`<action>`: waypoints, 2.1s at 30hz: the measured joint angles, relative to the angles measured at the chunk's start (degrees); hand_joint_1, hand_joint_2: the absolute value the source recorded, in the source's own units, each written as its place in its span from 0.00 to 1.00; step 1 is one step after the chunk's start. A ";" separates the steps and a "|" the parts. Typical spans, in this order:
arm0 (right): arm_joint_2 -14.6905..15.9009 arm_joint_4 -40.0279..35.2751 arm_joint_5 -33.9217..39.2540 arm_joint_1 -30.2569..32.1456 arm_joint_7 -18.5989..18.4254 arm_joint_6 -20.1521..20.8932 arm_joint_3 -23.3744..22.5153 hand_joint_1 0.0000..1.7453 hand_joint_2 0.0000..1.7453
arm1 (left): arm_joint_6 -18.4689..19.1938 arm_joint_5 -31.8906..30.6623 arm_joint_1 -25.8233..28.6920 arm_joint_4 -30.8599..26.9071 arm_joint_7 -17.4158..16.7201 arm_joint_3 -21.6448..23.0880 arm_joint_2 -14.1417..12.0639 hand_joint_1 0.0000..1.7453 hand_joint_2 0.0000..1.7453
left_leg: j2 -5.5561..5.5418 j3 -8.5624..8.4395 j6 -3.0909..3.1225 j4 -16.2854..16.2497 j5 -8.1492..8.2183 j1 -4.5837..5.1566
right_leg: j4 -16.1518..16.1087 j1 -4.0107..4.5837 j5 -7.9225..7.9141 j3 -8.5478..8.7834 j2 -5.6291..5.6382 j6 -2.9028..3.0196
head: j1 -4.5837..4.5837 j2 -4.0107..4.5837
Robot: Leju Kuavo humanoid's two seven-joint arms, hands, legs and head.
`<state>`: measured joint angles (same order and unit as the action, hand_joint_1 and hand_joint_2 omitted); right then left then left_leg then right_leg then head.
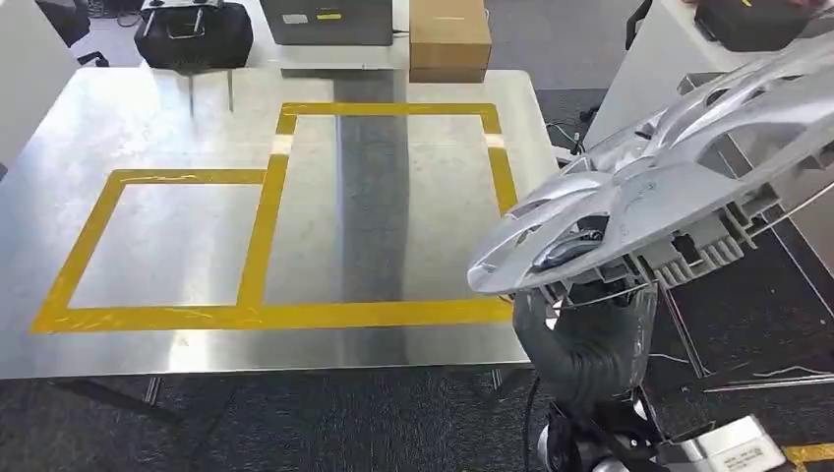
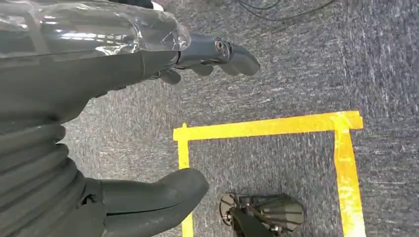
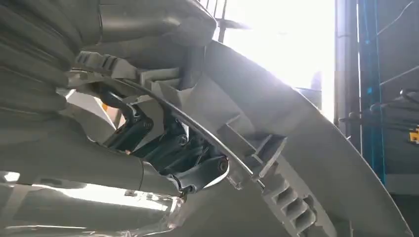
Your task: Take the parts from the cabinet and place them on the table.
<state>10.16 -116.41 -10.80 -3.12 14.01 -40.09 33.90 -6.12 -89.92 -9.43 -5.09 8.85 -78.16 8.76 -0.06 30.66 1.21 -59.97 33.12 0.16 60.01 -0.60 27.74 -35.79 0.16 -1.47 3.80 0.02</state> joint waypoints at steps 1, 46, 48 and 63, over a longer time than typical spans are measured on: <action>0.00 0.00 0.02 -0.01 0.00 0.09 0.00 1.00 1.00 | 0.00 0.00 0.00 0.00 0.00 0.00 0.00 0.00 1.00 | 0.03 0.01 0.00 0.02 0.00 -0.02 | -0.04 0.01 0.00 0.02 0.01 0.00 | 0.02 0.00; -8.64 67.44 -24.26 -57.07 -39.69 56.20 33.20 1.00 1.00 | 5.44 0.00 -2.81 -0.13 -4.37 10.08 2.54 0.00 1.00 | 0.67 -0.18 0.07 0.21 -0.14 -0.13 | -0.43 0.08 -0.42 0.27 0.41 0.25 | 0.22 0.00; -9.16 70.95 -25.46 -57.72 -39.69 56.89 34.03 1.00 1.00 | 5.97 0.00 -2.76 -0.13 -3.08 10.08 2.58 0.00 1.00 | 0.53 -0.16 0.07 0.21 -0.14 -0.12 | -0.44 0.08 -0.42 0.27 0.40 0.25 | 0.24 0.00; -11.23 81.13 -27.17 -59.63 -37.53 54.95 37.11 0.00 0.00 | 7.15 0.37 -2.24 -0.22 -0.26 11.10 2.86 0.00 0.00 | 0.14 -0.18 0.08 0.21 -0.14 -0.10 | -0.56 0.08 -0.42 0.35 0.27 0.25 | 0.28 0.00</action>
<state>-1.07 -35.28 -37.97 -62.75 -23.52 14.87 71.01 1.03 -89.55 -11.66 -5.31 8.59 -67.06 11.63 0.08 30.48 1.29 -59.76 32.98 0.05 59.45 -0.52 27.31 -35.45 0.42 -1.22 4.09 0.02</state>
